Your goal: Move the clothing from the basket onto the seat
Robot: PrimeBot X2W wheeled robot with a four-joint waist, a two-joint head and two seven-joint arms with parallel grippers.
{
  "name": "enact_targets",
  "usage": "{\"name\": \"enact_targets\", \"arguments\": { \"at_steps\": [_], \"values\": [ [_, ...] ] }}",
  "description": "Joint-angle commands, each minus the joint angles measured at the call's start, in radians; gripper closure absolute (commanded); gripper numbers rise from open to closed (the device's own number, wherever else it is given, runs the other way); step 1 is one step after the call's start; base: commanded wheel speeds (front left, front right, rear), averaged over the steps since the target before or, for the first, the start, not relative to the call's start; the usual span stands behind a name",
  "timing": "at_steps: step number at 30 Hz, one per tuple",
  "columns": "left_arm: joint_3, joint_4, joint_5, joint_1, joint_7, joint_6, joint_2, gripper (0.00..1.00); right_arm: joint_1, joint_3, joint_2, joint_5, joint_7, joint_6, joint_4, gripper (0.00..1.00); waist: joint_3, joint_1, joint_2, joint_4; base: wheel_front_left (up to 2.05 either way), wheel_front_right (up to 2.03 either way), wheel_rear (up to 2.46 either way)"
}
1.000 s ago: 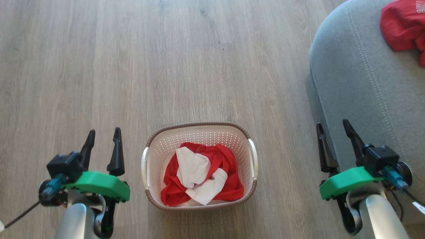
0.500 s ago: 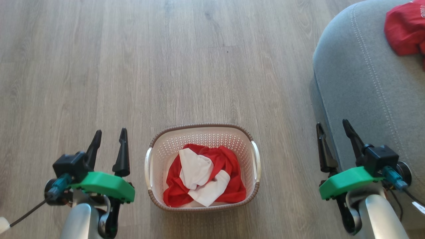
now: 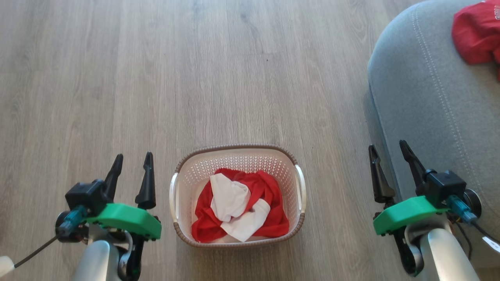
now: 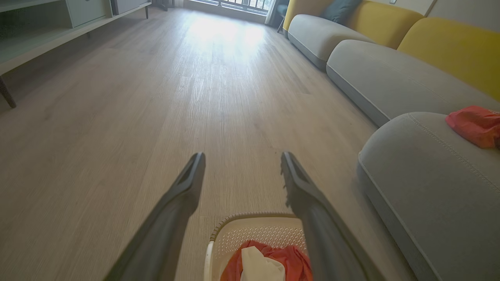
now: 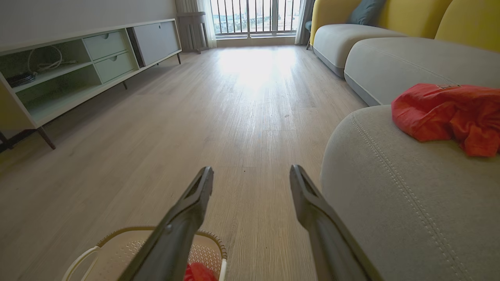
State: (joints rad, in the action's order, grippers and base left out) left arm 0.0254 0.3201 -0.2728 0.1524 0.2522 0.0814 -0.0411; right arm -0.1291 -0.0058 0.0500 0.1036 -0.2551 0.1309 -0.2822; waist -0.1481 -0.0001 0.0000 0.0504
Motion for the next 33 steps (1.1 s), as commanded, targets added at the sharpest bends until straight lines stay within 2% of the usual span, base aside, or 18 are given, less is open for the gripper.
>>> {"name": "enact_targets", "arguments": {
  "at_steps": [1, 8, 14, 21, 29, 33],
  "values": [
    [-0.029, -0.040, -0.002, 0.015, 0.010, -0.005, -0.009, 0.00, -0.028, 0.017, 0.000, -0.003, -0.007, 0.000, 0.038, 0.00, -0.013, 0.0001, 0.0000, 0.002, 0.00, 0.00, 0.00],
    [-0.029, -0.049, 0.002, 0.031, 0.010, -0.006, -0.009, 0.00, -0.050, 0.007, 0.000, 0.004, -0.007, 0.000, 0.055, 0.00, -0.061, 0.0001, 0.0000, 0.009, 0.00, 0.00, 0.00],
    [-0.014, -0.067, 0.010, 0.070, 0.010, -0.007, -0.009, 0.00, -0.088, -0.010, 0.000, 0.006, -0.007, 0.000, 0.078, 0.00, -0.151, 0.0001, 0.0000, 0.017, 0.00, 0.00, 0.00],
    [0.014, -0.092, 0.037, 0.146, 0.010, -0.001, -0.009, 0.00, -0.154, -0.015, 0.000, 0.026, -0.007, 0.000, 0.103, 0.00, -0.313, 0.0001, 0.0000, 0.026, 0.00, 0.00, 0.00],
    [0.078, -0.117, 0.061, 0.291, 0.010, -0.004, -0.009, 0.00, -0.258, -0.034, 0.000, 0.045, -0.007, 0.000, 0.137, 0.00, -0.576, 0.0001, 0.0000, 0.020, 0.00, 0.00, 0.00],
    [0.109, -0.111, 0.077, 0.349, 0.010, -0.004, -0.009, 0.00, -0.308, -0.036, 0.000, 0.047, -0.007, 0.000, 0.155, 0.00, -0.663, 0.0001, 0.0000, 0.029, 0.00, 0.00, 0.00]
  ]
}}
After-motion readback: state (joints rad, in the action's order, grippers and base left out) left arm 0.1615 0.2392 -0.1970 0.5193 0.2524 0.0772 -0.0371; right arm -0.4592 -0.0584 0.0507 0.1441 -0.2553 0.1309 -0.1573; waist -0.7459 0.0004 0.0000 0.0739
